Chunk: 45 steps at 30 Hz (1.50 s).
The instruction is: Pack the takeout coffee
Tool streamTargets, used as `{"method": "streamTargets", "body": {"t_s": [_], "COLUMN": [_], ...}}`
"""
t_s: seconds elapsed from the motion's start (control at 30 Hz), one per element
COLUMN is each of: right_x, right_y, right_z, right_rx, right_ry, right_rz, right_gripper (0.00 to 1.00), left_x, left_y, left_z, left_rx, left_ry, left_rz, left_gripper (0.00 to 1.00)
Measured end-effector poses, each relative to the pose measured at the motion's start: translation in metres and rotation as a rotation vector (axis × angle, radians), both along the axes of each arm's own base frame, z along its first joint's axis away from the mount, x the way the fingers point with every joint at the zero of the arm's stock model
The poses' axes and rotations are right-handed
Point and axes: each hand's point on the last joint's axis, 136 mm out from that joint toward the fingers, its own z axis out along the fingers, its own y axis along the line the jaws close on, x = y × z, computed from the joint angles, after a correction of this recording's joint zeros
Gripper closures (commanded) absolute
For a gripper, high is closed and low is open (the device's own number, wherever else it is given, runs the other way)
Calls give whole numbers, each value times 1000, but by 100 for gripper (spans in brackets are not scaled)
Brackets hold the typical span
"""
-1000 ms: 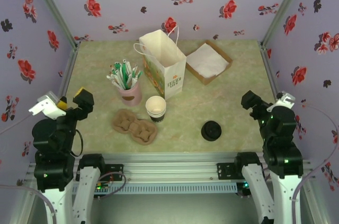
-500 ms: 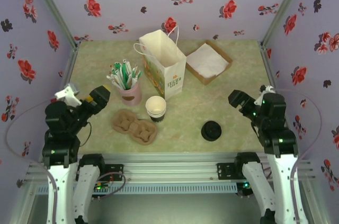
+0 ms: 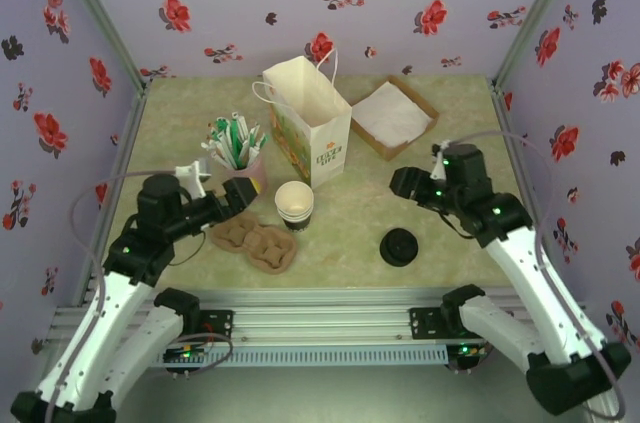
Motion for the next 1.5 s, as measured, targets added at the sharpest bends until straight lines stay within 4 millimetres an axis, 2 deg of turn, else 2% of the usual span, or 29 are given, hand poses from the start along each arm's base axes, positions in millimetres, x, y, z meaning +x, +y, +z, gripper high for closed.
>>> {"method": "streamTargets", "body": {"t_s": [0.13,0.27,0.37,0.5,0.67,0.73,0.87,1.1,1.37,1.5], "right_x": [3,10,17,23,26,27,30,30,26,25], "right_y": [37,76,105,138,167,174,184,195,200,200], "right_z": [-4,-4,-6,-13,-22,-26,-33,-44,-58,-64], "right_rx": [-82,-165,-221,-292,-357,-376,-414,-471,-510,-526], "right_ry": [14,3,2,5,15,20,34,49,74,86], "right_rz": [100,190,240,295,345,360,371,392,409,413], "right_gripper": [34,45,48,51,56,60,62,68,71,72], "left_x": [-4,-3,-2,-3,-3,-4,-3,-1,1,1], "left_y": [-9,-5,-3,-3,-6,-6,-8,-14,-21,-23], "left_z": [-20,-29,-36,-56,-87,-93,-92,-100,-115,-115], "left_rx": [47,78,99,117,138,141,135,123,112,104], "left_ry": [45,49,52,88,162,174,166,171,200,202], "left_rz": [-25,-7,-3,-4,-14,-19,-24,-47,-75,-83], "left_gripper": [1,7,12,30,48,52,57,51,57,62]}}
